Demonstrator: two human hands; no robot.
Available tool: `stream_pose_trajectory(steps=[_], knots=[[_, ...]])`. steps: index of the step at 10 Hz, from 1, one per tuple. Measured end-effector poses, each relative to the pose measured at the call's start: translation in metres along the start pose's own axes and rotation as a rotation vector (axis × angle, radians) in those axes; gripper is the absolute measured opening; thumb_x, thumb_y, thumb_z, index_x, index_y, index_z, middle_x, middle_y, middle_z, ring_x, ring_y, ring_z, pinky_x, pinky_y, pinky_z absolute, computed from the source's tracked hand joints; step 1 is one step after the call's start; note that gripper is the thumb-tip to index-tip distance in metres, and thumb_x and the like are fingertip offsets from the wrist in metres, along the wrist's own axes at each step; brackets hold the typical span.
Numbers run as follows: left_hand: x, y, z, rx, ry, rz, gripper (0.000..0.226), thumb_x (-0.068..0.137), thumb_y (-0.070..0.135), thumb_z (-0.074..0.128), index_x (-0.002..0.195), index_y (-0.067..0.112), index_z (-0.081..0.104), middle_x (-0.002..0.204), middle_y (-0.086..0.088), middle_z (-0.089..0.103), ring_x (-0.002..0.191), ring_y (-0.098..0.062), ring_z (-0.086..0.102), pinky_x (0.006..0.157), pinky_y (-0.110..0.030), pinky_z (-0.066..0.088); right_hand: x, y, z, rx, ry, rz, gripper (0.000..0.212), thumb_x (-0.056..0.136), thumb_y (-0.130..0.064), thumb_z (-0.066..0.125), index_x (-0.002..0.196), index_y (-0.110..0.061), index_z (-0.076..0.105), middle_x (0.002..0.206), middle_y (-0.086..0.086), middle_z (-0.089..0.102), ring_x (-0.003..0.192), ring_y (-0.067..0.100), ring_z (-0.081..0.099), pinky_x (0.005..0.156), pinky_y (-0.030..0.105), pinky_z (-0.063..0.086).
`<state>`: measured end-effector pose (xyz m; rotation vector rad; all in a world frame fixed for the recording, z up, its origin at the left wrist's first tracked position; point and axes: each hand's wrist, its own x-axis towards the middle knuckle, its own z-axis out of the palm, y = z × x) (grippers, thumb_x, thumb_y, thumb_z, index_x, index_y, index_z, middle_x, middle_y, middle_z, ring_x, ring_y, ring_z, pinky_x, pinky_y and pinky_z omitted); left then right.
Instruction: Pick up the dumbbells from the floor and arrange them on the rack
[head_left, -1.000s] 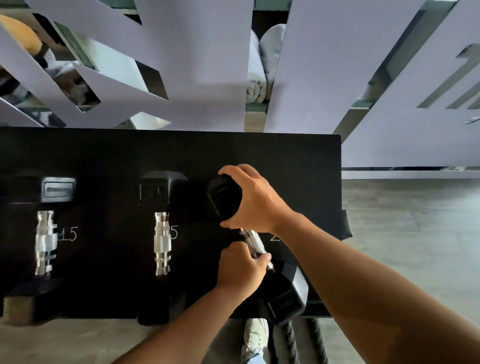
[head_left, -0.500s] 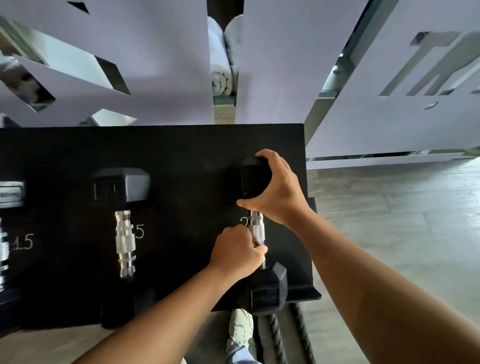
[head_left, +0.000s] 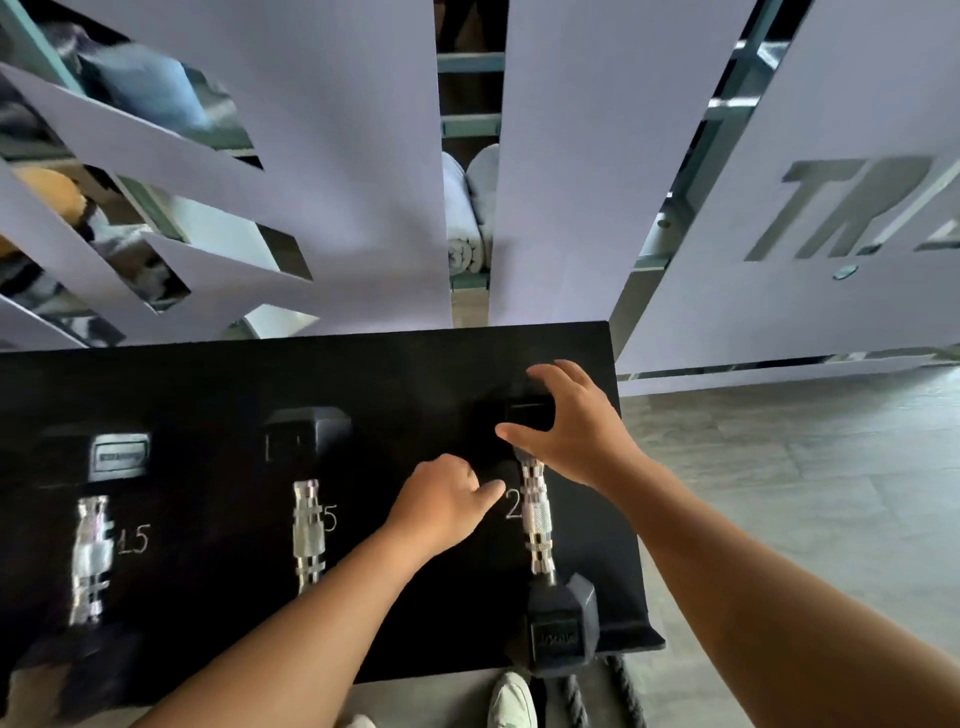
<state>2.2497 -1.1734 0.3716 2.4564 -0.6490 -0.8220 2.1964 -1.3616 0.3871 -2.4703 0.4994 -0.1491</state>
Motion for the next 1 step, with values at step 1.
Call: stream_pose_trajectory(steps=[1], knots=[[-0.0043, -0.0027, -0.0472, -0.121, 0.14, -0.018, 0.062, 0.096, 0.056, 0.057, 0.08, -0.003, 0.07, 0.074, -0.013, 0.076, 0.07, -0.023, 0.073, 0.075, -0.04, 0.06, 0.0039, -0.0294, -0.0177, 0.043, 0.08, -0.015, 0.061, 0.084, -0.059, 0.073, 0.13, -0.02, 0.065, 0.126, -0.004, 0.065, 0.108, 0.014, 0.064, 0.089, 0.028, 0.053]])
